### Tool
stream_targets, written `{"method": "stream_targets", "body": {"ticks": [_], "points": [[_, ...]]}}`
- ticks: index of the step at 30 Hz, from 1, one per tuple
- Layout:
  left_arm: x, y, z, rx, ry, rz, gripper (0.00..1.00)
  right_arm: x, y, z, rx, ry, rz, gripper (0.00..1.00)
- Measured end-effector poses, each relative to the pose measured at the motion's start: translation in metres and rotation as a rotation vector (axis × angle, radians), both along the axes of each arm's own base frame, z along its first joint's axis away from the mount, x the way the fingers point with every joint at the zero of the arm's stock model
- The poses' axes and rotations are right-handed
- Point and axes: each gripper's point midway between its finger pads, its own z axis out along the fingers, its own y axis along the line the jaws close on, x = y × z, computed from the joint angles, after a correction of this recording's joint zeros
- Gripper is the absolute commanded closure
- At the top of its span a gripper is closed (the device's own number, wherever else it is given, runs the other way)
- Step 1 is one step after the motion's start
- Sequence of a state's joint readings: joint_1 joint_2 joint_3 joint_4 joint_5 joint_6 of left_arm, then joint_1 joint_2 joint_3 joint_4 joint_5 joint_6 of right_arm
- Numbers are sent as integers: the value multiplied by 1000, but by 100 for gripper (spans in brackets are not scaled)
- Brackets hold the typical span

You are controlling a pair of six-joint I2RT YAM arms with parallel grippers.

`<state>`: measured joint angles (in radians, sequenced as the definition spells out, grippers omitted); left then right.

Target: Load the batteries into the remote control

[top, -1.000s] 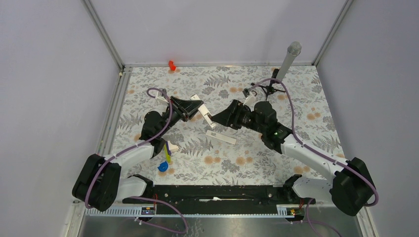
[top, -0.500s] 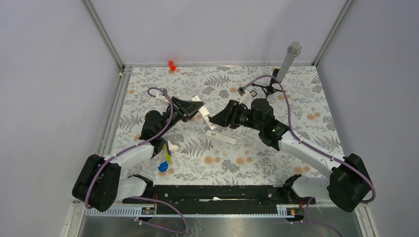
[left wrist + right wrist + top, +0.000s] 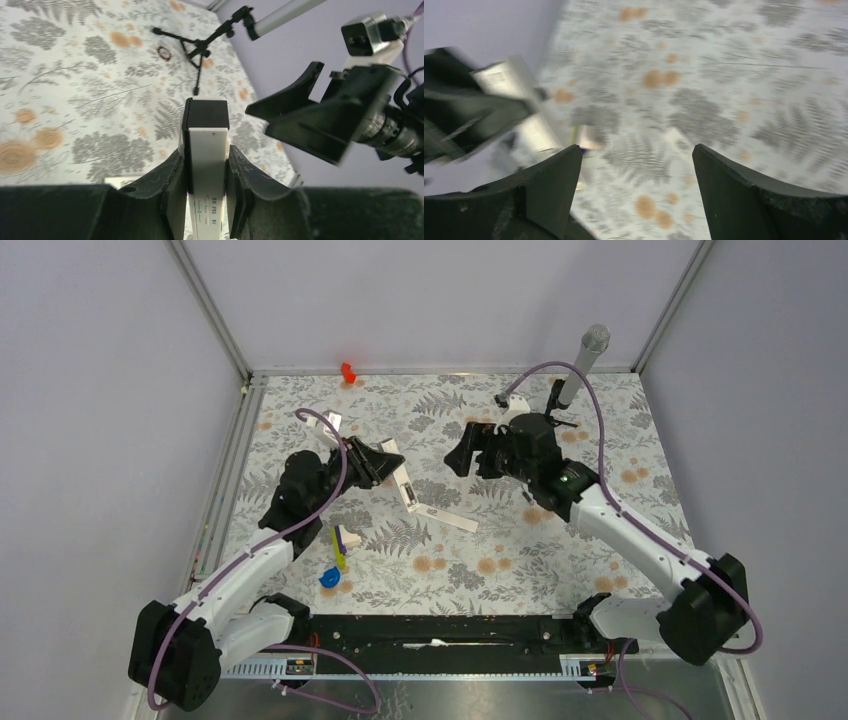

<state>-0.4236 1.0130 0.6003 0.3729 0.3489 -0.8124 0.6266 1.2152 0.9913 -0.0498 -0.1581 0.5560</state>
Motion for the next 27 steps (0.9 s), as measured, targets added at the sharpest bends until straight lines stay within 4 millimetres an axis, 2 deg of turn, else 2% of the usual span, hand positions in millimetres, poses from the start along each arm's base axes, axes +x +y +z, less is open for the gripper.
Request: {"method": "stream_targets", "body": {"ticks": [2,5,8,11,14,18,23,27], "points": [[0,6,-9,58,0,22,100,19,-19,-26,-143,20,-78,10],[1,13,-20,115,12,50,100,42,-59,-86,-375,119,-172,10],[0,17,-25,149,16,65,100,46,-105,-141,-563,249,-242,10],[0,21,-30,175,24,74,100,42,-141,-174,-687,341,-281,14],[0,22,-32,185,28,76,100,42,-162,-194,-748,403,-291,22],[0,22,-33,187,32,77,100,38,-180,-217,-780,488,-277,33],[1,25,-33,186,33,84,100,33,-185,-232,-784,552,-251,50],[3,27,-33,185,33,91,100,36,-186,-234,-774,572,-259,66]]}}
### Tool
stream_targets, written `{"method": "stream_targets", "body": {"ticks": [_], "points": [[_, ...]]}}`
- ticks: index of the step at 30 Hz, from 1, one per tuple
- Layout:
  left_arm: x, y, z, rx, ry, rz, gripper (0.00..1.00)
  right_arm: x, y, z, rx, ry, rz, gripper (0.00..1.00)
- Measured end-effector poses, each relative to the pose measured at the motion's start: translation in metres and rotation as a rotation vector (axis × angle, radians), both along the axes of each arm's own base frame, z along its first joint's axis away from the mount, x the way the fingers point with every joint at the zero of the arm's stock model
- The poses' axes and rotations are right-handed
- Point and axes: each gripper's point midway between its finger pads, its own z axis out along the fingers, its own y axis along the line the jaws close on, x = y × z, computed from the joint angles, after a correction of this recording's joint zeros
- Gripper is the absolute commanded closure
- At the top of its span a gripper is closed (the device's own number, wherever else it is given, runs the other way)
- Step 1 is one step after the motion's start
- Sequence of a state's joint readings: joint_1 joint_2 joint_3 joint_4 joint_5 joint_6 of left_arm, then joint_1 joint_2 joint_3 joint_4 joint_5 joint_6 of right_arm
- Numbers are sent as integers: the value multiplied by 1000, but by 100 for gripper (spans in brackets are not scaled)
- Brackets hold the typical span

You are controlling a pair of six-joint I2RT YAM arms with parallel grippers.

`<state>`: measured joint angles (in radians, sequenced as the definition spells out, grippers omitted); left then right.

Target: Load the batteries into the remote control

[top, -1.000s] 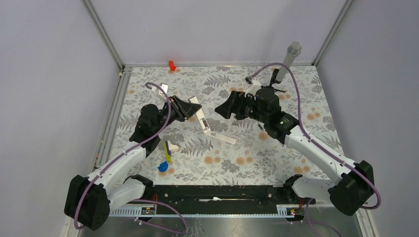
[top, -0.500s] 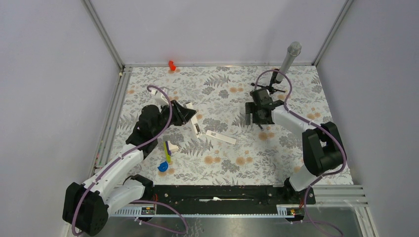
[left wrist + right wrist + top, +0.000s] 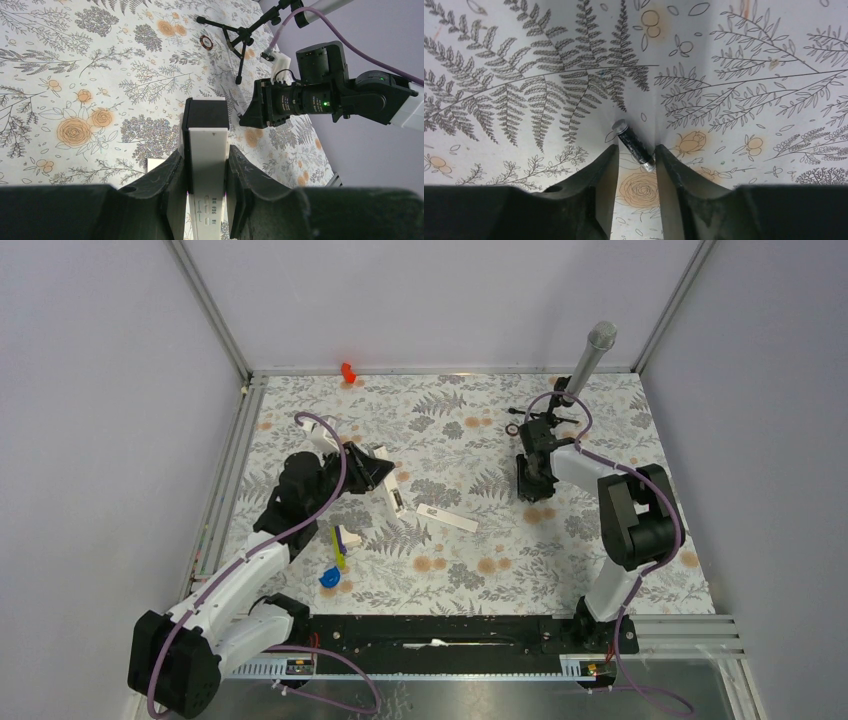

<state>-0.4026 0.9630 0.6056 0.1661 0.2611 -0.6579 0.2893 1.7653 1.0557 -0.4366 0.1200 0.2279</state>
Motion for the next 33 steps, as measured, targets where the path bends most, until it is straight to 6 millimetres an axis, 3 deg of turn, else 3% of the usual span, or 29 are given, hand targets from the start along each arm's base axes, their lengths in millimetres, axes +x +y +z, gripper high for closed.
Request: {"method": "stream_targets", "body": {"ticks": [5,10,15,18,22,28,33], "points": [[0,3,4,-4,-10,7,100,4,0,0,23,-3,-47,87],[-1,5,11,-13,-30,12,100,8,14,1,91,-25,-127,95],[-1,7,14,-16,-39,16,100,-6,60,1,134,-52,-167,95],[-1,7,14,-17,-40,18,100,-34,93,2,169,-70,-186,93],[-2,8,16,-20,-45,19,100,-65,108,1,201,-67,-249,83],[-3,9,17,-21,-47,24,100,-57,102,3,201,-110,-367,51],[-2,11,16,-21,-42,30,100,-50,92,8,139,-154,-351,41]]}}
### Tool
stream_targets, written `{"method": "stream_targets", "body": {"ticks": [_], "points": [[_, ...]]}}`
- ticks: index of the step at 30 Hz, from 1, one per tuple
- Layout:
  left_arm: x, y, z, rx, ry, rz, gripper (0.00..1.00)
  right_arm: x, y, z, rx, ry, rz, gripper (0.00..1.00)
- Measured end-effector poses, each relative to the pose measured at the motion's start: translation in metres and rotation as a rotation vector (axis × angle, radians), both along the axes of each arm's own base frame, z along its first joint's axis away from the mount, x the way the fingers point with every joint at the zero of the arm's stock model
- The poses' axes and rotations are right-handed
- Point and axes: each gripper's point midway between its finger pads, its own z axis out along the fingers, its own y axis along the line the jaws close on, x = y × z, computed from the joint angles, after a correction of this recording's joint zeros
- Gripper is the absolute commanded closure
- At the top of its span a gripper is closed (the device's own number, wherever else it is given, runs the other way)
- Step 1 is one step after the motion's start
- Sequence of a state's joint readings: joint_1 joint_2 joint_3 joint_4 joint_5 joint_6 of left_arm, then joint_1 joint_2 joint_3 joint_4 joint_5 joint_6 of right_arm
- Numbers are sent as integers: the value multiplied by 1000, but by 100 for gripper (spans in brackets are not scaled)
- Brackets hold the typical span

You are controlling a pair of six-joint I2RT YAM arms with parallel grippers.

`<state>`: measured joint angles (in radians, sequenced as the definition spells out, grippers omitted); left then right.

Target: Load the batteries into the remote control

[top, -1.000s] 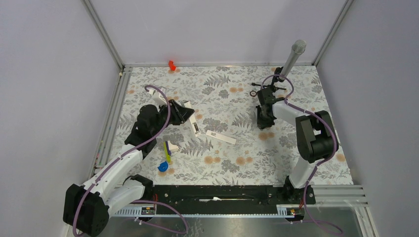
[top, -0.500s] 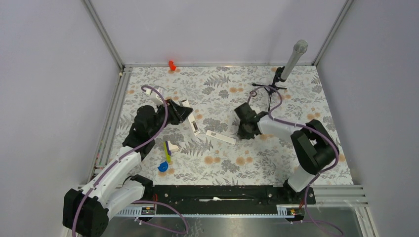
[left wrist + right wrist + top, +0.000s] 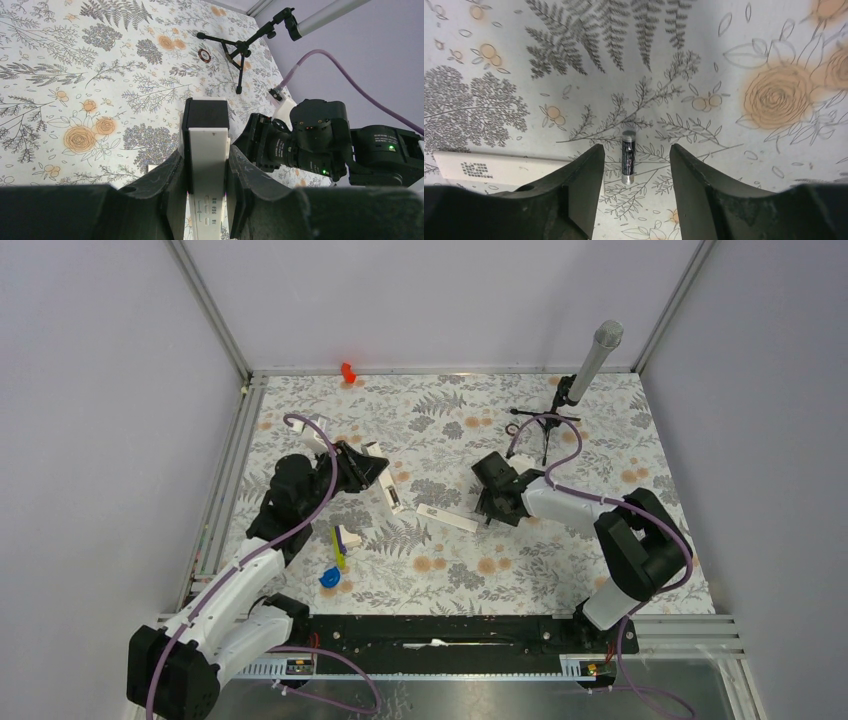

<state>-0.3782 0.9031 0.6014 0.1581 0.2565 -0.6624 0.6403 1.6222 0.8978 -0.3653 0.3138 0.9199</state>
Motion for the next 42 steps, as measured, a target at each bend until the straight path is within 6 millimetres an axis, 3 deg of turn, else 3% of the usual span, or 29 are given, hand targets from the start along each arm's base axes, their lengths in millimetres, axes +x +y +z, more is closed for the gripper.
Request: {"method": "stream_targets", "body": {"ticks": [9,14,20,35,39,42], "points": [[-2,3,2,0,-4,9,100,24,3,18,-124,-70,280,54],[-3,5,3,1,-2,14,100,31,11,14,-168,-33,415,58],[-5,4,1,3,2,7,100,23,6,-2,-213,49,501,62],[-7,2,1,2,1,-13,100,5,-8,-7,-268,153,546,79],[-7,2,1,2,1,-13,100,0,-11,-8,-269,177,536,78],[-7,2,1,1,1,-14,100,-5,-11,-8,-259,193,520,68]]}}
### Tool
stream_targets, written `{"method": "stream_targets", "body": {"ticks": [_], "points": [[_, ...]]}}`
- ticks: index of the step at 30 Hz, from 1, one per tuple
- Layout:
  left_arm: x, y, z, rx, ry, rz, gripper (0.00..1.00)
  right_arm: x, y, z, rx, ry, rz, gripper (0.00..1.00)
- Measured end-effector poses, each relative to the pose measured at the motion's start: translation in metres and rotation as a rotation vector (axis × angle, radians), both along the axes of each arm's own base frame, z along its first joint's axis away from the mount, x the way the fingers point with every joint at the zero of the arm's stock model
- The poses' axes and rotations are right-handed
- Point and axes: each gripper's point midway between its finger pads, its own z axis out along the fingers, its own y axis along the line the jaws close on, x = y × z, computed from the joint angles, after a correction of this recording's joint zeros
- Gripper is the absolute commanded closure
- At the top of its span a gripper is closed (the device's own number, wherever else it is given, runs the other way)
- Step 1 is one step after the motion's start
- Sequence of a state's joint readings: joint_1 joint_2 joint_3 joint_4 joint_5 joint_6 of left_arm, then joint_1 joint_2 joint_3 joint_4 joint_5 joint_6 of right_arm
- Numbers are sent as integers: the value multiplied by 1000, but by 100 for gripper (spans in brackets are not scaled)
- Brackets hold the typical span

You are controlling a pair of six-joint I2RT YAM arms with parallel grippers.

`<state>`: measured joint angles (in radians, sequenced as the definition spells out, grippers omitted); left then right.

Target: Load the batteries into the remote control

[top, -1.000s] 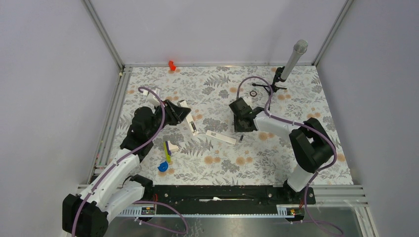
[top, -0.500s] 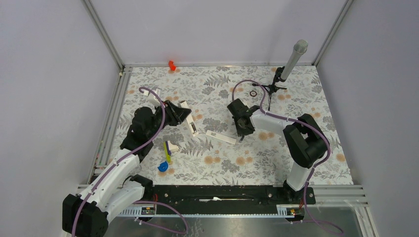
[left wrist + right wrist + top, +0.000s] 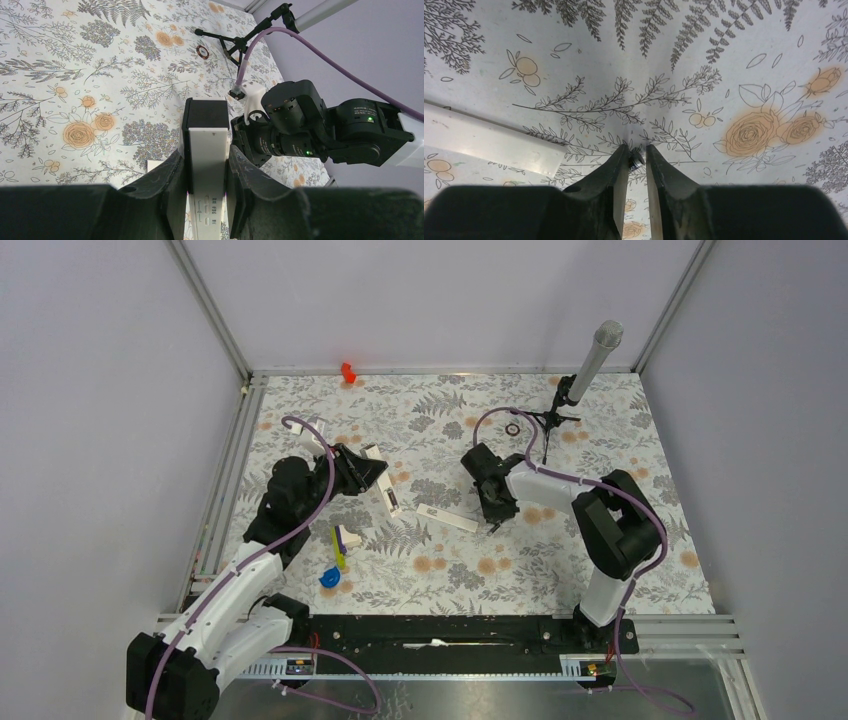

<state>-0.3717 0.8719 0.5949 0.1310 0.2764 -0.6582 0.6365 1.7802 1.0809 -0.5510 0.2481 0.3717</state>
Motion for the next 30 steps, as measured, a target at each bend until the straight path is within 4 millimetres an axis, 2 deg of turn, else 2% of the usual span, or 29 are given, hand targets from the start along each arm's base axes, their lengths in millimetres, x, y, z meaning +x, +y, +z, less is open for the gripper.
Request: {"method": "stream_targets", "body": {"ticks": [6,11,15,19,21,25,30], "points": [[0,0,0,1,1,0,100,-2,-4,5,2,3,-24,51],[0,4,4,-4,-11,16,100,12,-10,22,-6,-61,44,48],[-1,12,16,-20,-48,48,100,21,-4,33,1,-74,226,48],[-1,21,23,-26,-68,74,100,9,12,37,72,4,450,47],[0,24,21,-22,-58,84,100,0,18,42,101,49,546,47],[2,32,15,-13,-32,112,100,-3,25,50,94,74,666,46],[5,42,13,-15,-18,142,100,-19,20,31,42,182,743,45]]}}
